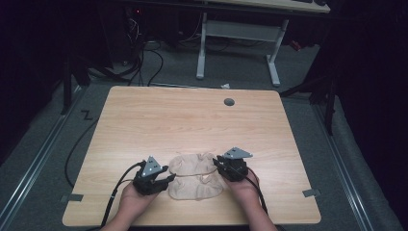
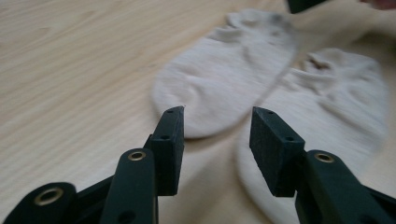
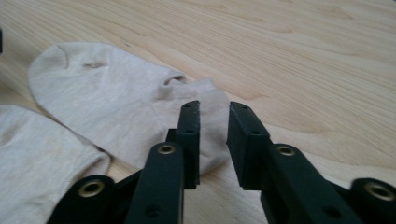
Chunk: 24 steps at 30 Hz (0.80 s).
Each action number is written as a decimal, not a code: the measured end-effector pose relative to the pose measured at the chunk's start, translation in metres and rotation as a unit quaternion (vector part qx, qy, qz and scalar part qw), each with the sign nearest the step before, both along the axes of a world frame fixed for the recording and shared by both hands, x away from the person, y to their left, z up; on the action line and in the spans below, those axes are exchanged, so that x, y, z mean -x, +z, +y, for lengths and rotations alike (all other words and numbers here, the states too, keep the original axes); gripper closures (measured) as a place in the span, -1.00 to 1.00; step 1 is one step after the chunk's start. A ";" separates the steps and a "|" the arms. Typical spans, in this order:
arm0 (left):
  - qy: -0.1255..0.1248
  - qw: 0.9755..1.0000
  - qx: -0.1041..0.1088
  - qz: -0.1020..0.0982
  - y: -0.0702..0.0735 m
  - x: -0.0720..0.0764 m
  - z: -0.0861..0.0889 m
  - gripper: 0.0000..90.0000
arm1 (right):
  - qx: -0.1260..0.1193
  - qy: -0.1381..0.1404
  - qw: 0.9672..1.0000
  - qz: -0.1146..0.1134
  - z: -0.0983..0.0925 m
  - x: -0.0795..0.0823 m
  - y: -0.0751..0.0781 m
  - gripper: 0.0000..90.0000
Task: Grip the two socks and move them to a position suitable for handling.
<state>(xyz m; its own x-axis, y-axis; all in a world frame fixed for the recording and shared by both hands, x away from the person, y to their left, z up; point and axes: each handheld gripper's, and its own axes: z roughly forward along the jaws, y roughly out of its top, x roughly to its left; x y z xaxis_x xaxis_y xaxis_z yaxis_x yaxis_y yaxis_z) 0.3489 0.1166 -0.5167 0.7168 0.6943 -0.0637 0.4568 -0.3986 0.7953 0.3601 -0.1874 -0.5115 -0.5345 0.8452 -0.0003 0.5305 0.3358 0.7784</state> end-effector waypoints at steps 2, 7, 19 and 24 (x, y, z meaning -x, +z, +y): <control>0.012 1.000 0.005 0.006 -0.002 -0.007 -0.002 0.16 | -0.001 -0.005 1.000 0.011 -0.002 -0.004 -0.004 0.47; 0.036 0.999 0.006 0.021 -0.010 -0.024 -0.007 0.12 | -0.001 -0.015 1.000 0.022 -0.002 -0.011 -0.011 0.36; 0.029 0.999 0.003 0.042 -0.017 -0.028 -0.008 0.64 | -0.014 -0.003 0.999 0.049 -0.001 -0.014 -0.018 0.68; 0.020 0.999 0.001 0.039 -0.017 -0.025 -0.011 0.91 | -0.005 0.010 0.999 0.045 0.004 -0.011 -0.018 0.91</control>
